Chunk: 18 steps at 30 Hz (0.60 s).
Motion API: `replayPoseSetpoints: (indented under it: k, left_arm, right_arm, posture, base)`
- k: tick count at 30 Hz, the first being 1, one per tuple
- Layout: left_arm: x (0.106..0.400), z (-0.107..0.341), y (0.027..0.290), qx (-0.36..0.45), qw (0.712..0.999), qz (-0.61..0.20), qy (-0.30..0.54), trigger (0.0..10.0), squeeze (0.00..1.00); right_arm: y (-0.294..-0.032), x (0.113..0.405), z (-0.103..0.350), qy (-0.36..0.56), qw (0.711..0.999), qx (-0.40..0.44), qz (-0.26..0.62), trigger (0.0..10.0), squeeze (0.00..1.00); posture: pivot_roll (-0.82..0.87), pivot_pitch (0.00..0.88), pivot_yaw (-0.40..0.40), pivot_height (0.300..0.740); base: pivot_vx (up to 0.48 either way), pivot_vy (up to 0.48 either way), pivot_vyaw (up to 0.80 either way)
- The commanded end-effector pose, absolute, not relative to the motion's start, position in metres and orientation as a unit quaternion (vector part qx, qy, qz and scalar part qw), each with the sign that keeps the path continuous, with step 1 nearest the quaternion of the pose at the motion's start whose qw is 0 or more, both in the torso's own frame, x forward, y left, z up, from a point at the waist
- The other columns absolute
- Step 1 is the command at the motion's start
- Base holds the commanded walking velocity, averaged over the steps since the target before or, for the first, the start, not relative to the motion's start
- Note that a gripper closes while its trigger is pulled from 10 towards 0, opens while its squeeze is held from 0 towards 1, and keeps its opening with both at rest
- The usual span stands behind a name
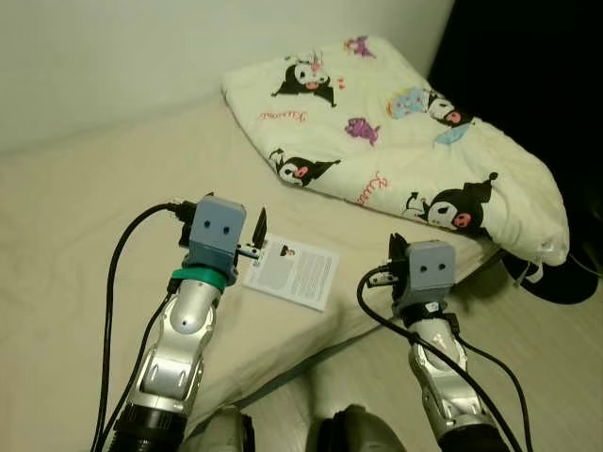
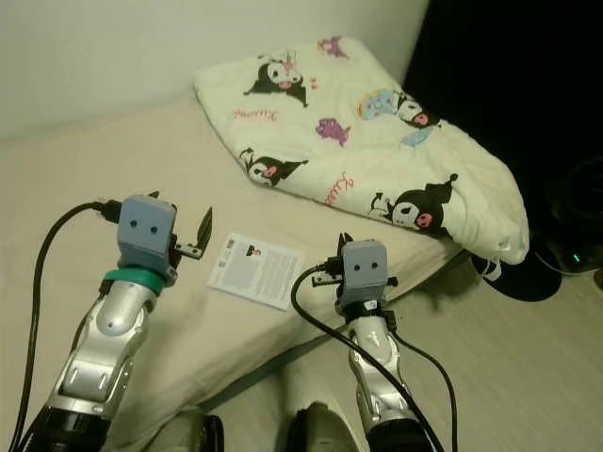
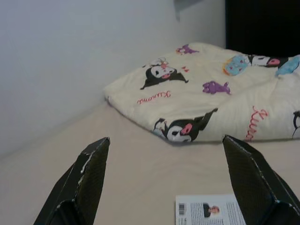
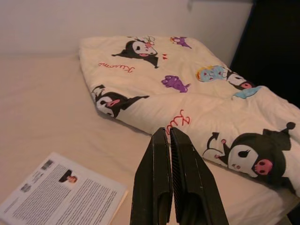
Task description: Clean up the room
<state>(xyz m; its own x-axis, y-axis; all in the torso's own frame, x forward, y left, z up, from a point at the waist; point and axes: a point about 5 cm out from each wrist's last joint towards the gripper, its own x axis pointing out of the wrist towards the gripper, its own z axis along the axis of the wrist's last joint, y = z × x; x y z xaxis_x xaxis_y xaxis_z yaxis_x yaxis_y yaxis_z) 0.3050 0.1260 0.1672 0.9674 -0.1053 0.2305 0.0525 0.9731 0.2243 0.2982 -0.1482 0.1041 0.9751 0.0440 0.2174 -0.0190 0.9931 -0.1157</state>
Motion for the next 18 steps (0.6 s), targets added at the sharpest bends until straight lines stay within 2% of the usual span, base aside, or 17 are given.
replayPoseSetpoints:
  k: [1,5,18]
  left_arm:
    - [0.3047,0.1608,0.1253,0.11,0.987,-0.043,-0.106,10.0,0.0]
    - [0.3061,0.1598,0.1246,0.109,0.988,-0.042,-0.103,10.0,0.0]
    - [0.305,0.1584,0.1238,0.106,0.988,-0.042,-0.102,10.0,0.0]
  right_arm:
    - [-0.1506,0.2953,0.0985,-0.101,0.993,-0.054,0.011,10.0,0.0]
    - [-0.1514,0.2956,0.0986,-0.101,0.993,-0.053,0.01,10.0,0.0]
    - [-0.1489,0.2959,0.0991,-0.104,0.993,-0.053,0.007,10.0,0.0]
  posture:
    - [-0.12,0.045,0.03,0.724]
    - [-0.12,0.045,0.029,0.739]
    - [-0.12,0.046,0.028,0.739]
  base:
    - [0.0,0.0,0.0]
    - [0.0,0.0,0.0]
    - [0.0,0.0,0.0]
